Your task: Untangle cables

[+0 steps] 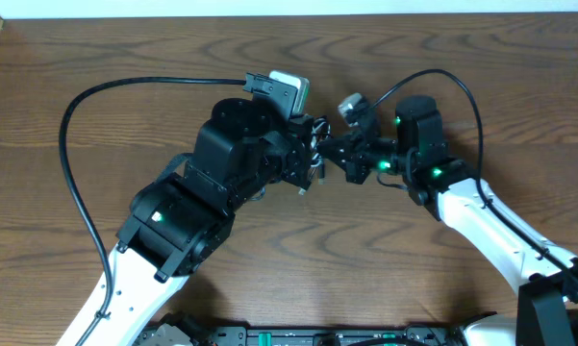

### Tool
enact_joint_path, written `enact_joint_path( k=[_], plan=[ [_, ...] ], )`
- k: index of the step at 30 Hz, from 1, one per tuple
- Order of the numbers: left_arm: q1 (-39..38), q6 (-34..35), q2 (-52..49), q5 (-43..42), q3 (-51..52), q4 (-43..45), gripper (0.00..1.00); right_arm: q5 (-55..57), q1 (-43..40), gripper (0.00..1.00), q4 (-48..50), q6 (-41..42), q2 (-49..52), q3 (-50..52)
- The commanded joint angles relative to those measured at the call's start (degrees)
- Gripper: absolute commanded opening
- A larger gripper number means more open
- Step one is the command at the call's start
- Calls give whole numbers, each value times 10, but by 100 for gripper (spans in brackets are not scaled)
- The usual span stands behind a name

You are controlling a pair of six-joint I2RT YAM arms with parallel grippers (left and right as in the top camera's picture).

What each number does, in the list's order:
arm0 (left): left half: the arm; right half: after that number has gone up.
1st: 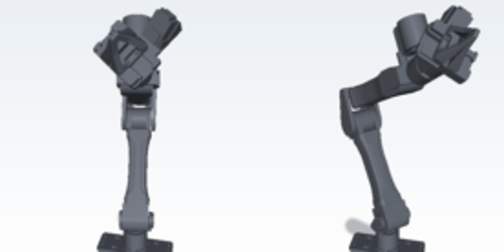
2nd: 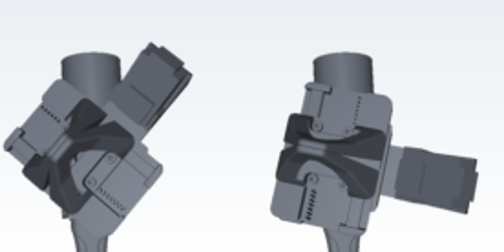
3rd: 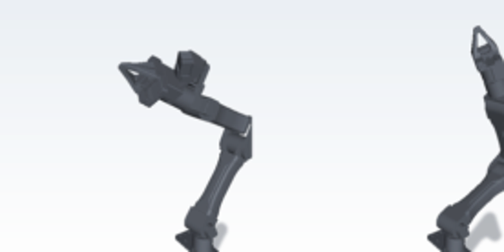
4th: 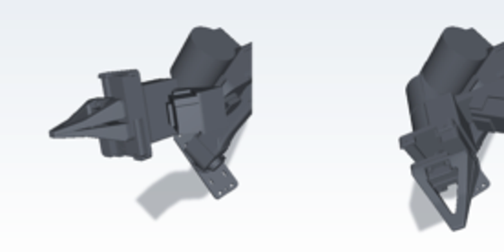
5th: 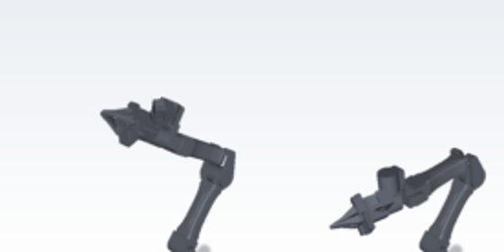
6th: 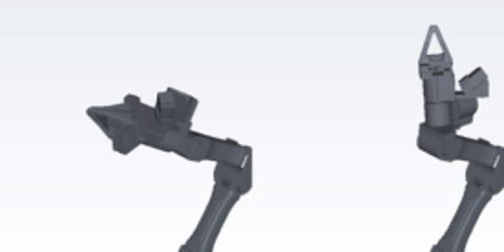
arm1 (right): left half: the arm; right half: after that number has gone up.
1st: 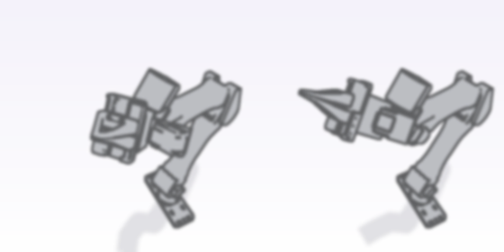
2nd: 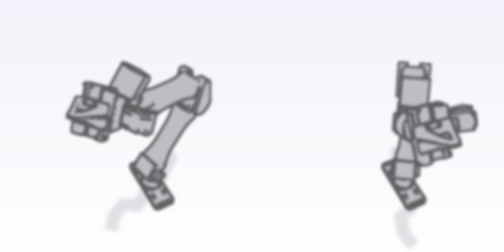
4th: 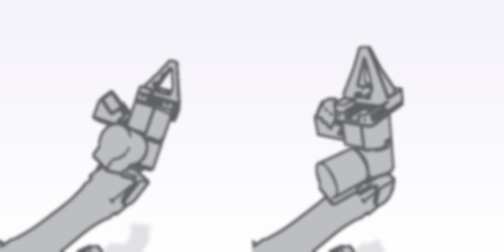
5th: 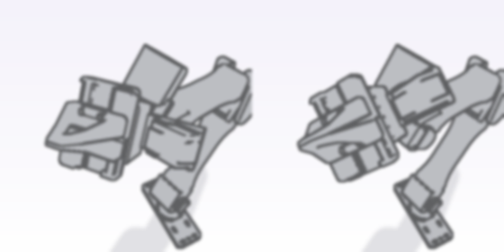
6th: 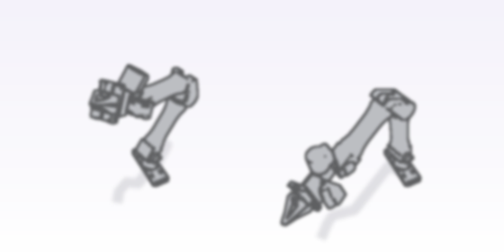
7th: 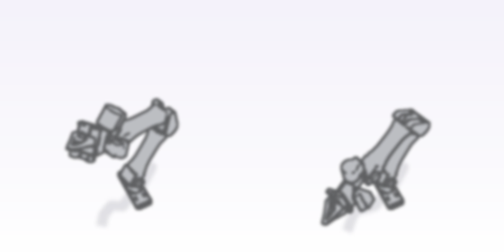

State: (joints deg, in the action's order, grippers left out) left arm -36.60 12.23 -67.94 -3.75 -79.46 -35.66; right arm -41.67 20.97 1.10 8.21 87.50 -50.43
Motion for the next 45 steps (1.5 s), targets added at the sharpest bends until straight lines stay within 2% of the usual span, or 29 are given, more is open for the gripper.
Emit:
enact_joint_path(
  k=[1,7,22,30,41,45],
  plan=[
    [-1,3,2,42,-5,6,8,163,-25,1,-57,46,3,2],
    [-1,-1,3,53,-5,6,8,237,-78,1,-144,46,3,2],
    [18,-8,56,140,-5,-17,8,306,-221,1,-207,77,3,2],
    [107,-8,73,141,-5,-20,8,361,-291,1,-258,105,3,2],
    [287,-7,62,134,-5,-18,8,397,-412,1,-310,122,3,2],
    [340,14,59,129,-5,-18,8,394,-453,1,-318,141,3,2]
  ],
)
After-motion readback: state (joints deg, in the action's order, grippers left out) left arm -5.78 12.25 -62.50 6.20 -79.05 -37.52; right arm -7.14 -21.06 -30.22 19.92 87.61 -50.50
